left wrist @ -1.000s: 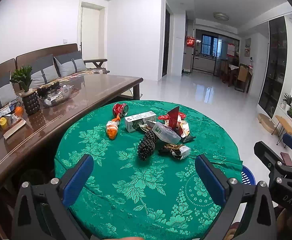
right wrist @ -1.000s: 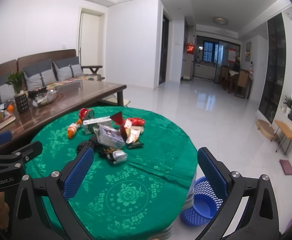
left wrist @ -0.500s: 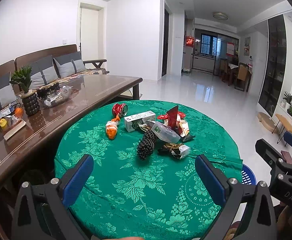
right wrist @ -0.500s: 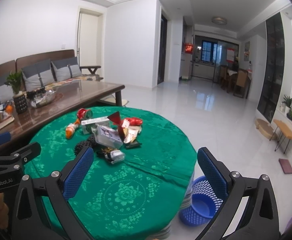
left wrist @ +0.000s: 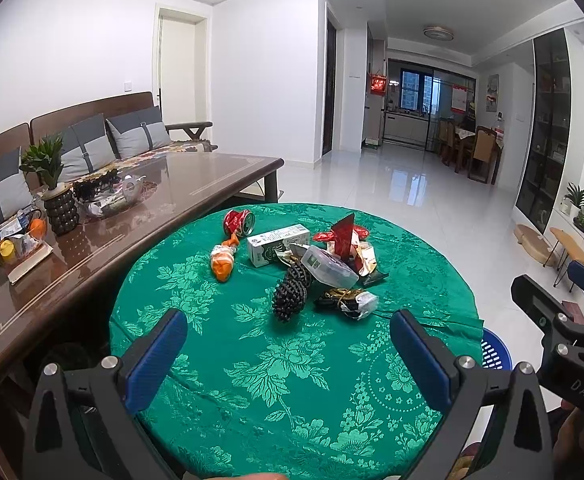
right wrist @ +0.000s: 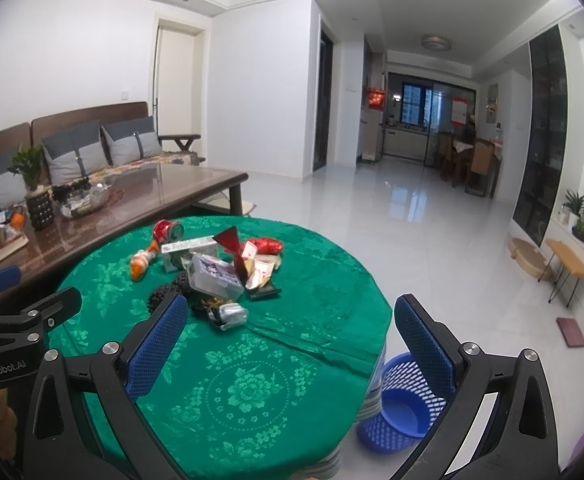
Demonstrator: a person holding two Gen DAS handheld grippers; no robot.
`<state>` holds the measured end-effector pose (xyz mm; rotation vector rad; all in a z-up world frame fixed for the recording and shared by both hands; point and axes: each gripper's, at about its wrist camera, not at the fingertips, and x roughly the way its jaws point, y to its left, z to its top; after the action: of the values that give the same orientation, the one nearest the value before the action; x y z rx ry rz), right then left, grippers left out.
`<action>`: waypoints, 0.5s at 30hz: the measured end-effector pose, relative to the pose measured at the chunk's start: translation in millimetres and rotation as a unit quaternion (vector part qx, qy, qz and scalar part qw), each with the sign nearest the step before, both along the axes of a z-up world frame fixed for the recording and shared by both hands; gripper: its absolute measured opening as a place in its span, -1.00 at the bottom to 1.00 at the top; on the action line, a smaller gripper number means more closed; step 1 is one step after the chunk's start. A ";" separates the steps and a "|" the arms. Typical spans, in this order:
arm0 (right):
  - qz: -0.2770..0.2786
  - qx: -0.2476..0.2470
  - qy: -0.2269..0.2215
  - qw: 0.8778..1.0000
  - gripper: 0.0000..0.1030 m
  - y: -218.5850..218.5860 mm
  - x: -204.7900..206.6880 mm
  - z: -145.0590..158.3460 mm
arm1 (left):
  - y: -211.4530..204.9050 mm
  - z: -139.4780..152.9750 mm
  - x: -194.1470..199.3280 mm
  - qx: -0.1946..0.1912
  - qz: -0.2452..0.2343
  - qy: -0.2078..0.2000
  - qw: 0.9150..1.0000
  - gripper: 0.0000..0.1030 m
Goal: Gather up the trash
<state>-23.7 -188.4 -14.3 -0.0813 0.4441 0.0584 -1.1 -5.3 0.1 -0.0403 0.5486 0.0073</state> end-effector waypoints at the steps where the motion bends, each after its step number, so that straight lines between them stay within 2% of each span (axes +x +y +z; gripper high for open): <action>1: 0.000 0.000 0.000 1.000 0.99 0.2 -0.1 0.3 | -0.3 0.6 -0.2 0.001 0.000 0.000 1.000 1.00; 15: -0.001 0.000 -0.001 1.000 0.99 -1.1 -0.6 0.7 | -1.1 1.2 0.3 0.003 0.000 -0.002 1.000 1.00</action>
<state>-24.3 -189.5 -13.7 -0.0803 0.4417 0.0564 -0.7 -6.4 1.2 -0.0345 0.5453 0.0086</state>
